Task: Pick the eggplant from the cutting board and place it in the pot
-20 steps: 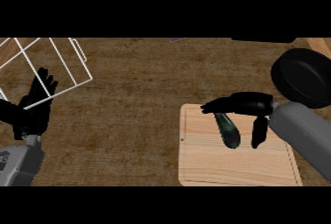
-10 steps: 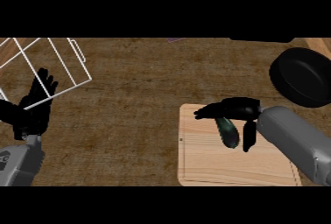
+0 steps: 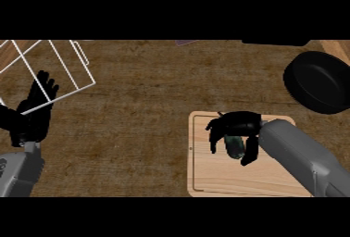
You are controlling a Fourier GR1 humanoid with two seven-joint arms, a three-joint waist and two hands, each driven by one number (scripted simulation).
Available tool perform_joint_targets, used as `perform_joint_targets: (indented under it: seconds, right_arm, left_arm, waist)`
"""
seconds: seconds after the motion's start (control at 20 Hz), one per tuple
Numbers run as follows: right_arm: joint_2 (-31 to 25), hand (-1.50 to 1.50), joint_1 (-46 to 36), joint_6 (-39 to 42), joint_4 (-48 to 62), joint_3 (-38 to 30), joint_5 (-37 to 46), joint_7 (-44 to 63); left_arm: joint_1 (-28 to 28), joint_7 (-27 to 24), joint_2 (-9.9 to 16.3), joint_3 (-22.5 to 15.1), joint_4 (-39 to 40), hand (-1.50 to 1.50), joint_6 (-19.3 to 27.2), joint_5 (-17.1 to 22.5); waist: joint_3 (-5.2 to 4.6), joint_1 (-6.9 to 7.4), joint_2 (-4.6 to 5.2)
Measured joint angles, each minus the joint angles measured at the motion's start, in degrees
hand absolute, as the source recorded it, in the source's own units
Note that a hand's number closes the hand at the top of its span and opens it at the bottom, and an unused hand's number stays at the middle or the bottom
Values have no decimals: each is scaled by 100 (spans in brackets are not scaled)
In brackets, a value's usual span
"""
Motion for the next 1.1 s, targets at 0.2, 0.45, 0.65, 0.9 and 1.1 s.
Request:
perform_joint_targets:
  seconds: [0.2,0.45,0.65,0.9,1.1]
  right_arm:
    - [96,150,-15,-180,-7,42,89,-187]
    - [149,150,0,-320,-2,-4,128,-301]
    - [68,150,8,-485,-11,-232,47,-331]
    - [389,150,-33,-1190,-103,-608,47,942]
    - [589,150,-76,-1862,-312,-858,145,2196]
  left_arm:
    - [27,16,-43,22,5,0,49,-17]
    - [60,9,-23,77,-23,0,21,-13]
    - [137,7,-29,116,-50,0,29,-15]
    - [329,-96,12,210,14,0,-13,-12]
    - [488,-182,86,352,127,0,-37,14]
  waist:
    - [-17,-26,-19]
    - [-21,-64,-44]
    - [-7,-124,-48]
    - [-1,-331,-169]
    - [-4,-581,-305]
